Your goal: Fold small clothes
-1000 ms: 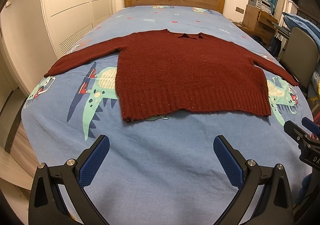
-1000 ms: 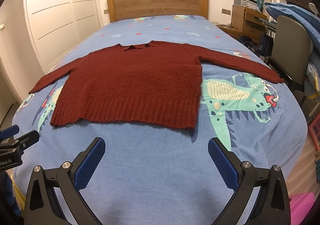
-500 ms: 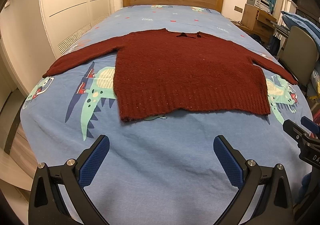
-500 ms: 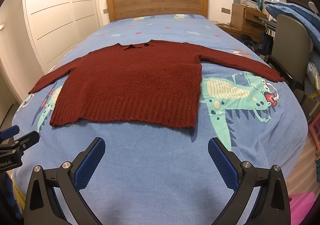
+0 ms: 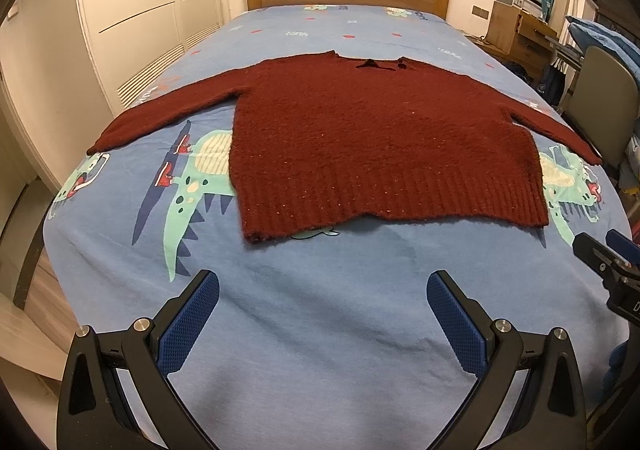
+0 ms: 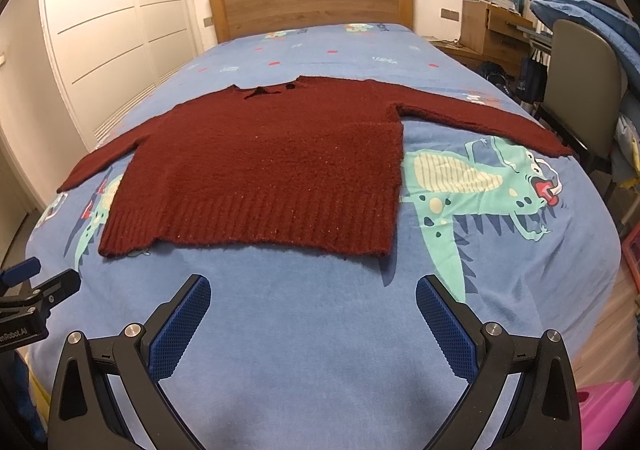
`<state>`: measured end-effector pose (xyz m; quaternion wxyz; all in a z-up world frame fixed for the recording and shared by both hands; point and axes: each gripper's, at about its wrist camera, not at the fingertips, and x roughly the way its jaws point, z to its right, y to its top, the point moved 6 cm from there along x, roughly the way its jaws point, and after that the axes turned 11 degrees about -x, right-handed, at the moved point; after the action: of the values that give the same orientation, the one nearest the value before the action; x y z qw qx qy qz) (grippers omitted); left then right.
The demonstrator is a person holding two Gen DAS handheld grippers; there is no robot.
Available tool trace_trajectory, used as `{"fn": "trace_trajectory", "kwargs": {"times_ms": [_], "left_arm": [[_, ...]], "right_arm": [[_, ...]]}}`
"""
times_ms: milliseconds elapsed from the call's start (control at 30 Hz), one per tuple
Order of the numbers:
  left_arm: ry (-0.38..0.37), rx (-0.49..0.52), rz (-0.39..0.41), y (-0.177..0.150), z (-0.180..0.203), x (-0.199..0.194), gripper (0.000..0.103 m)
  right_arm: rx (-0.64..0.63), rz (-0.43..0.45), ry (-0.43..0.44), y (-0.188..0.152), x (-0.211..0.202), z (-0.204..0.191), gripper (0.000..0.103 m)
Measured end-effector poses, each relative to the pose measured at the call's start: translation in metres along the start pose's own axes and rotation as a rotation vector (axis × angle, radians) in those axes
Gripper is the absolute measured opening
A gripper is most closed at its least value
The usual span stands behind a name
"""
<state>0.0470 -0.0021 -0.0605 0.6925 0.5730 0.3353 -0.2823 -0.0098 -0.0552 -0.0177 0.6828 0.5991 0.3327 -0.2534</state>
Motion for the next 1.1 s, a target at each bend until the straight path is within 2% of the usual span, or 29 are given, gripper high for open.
{"fn": "trace_trajectory", "kwargs": {"times_ms": [833, 967, 1100], "left_arm": [[0.089, 0.032, -0.007, 0.012, 0.000, 0.011, 0.102], [0.103, 0.032, -0.009, 0.017, -0.001, 0.014, 0.102], [0.118, 0.020, 0.001, 0.030, -0.006, 0.014, 0.102]], "right_arm": [[0.000, -0.046, 0.030, 0.003, 0.016, 0.006, 0.103], [0.017, -0.041, 0.020, 0.009, 0.018, 0.016, 0.103], [0.066, -0.027, -0.009, 0.022, 0.021, 0.043, 0.103]]}}
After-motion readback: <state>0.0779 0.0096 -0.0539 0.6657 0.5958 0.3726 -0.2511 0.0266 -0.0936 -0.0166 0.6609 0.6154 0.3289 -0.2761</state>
